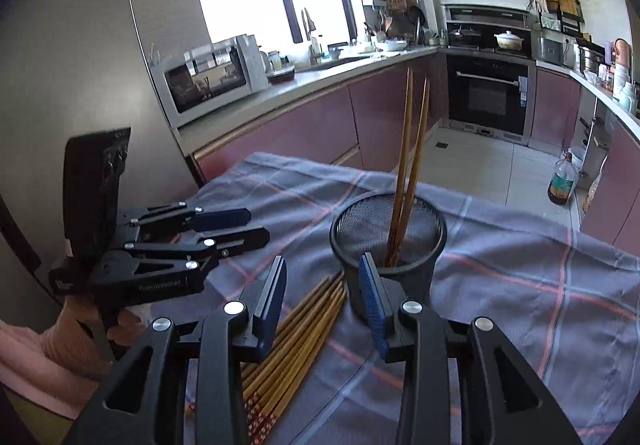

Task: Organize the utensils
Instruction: 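Open both grippers and move them back over the chopstick pile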

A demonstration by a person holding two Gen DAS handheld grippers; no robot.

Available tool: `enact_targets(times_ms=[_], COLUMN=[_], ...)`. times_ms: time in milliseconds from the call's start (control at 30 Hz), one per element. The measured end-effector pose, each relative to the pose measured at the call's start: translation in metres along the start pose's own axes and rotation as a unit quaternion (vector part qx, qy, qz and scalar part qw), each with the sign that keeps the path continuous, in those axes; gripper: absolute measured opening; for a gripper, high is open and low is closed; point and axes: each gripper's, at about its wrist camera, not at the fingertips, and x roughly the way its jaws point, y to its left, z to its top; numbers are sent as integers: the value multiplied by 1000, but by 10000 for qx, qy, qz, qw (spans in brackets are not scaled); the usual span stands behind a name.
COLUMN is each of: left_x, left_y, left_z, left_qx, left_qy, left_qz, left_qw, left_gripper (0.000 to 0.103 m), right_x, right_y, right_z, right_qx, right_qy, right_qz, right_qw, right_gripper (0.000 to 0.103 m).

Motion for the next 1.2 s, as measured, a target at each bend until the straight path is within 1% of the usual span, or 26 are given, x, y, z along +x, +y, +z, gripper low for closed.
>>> enact_targets(times_ms=[100, 167, 267, 367, 467, 733, 1067, 1200], left_x=[6, 9, 14, 16, 18, 20, 28, 30], left_y=[-1, -2, -3, -7, -10, -17, -21, -19], left_z=[-23, -39, -57, -64, -69, -71, -76, -76], left_qx=[70, 94, 117, 103, 77, 112, 183, 137], left_qy=[224, 384, 586, 697, 749, 816, 957, 971], left_qz=[73, 56, 44, 28, -21, -57, -52, -91], left_qw=[9997, 9992, 9982, 9975, 9972, 9966, 9952, 9951], left_gripper=[41, 41, 41, 41, 41, 41, 41, 42], right_x=[19, 32, 41, 45, 47, 51, 56, 59], right_y=[-3, -6, -6, -3, 3, 2, 14, 19], right_z=[-22, -35, -48, -55, -58, -60, -57, -56], right_qx=[188, 363, 470, 551, 489, 459, 199, 94], right_qy=[394, 632, 794, 845, 869, 913, 894, 909], right_qz=[-48, -90, -154, -108, -128, -249, -534, -640], right_qw=[9990, 9973, 9956, 9948, 9949, 9945, 9944, 9938], right_gripper=[35, 35, 33, 31, 30, 28, 28, 28])
